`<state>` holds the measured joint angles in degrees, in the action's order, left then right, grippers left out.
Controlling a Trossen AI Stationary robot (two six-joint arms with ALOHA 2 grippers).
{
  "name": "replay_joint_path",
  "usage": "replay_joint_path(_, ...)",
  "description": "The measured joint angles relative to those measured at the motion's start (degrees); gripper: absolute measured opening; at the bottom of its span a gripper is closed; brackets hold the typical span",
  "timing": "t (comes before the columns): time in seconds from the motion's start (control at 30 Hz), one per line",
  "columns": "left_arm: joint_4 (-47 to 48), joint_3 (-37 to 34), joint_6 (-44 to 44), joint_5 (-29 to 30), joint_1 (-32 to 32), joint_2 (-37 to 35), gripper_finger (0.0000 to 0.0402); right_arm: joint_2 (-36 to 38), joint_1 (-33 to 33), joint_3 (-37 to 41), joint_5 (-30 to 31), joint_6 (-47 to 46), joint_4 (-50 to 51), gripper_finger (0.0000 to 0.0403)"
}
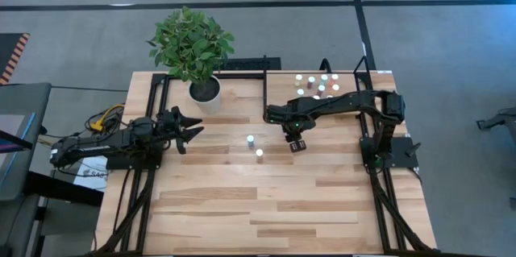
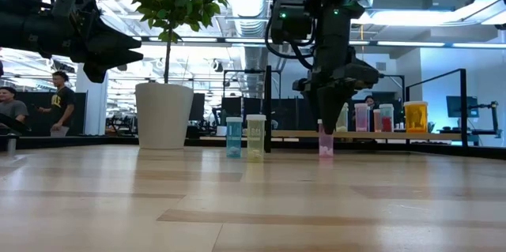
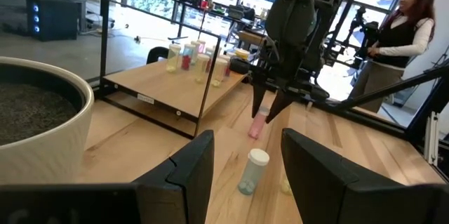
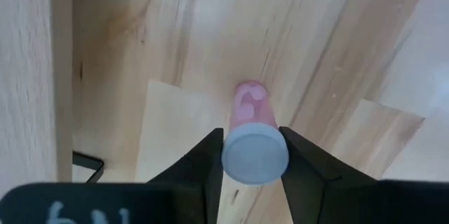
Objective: Pick and place medicine bottles onto shelf by color
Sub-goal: Put the pink pill bottle on the shelf
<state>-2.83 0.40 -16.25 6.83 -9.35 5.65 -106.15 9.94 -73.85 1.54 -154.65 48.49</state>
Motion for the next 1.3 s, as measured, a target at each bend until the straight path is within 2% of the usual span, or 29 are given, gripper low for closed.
replay_joint_path(0.63,0.0,0.0,0.0,0.0,0.0,0.0,0.0153,-0.1,4.5,-14.3,0.0,0.1,16.0,0.0145)
replay_joint_path(1.07,0.0,0.0,0.0,0.0,0.0,0.0,0.0153,-0.1,10.4,-15.9,0.1,0.7,15.5,0.0145)
replay_joint_path(1.3,0.0,0.0,0.0,0.0,0.0,0.0,0.0153,-0.1,14.2,-15.9,1.0,7.6,14.5,0.0145)
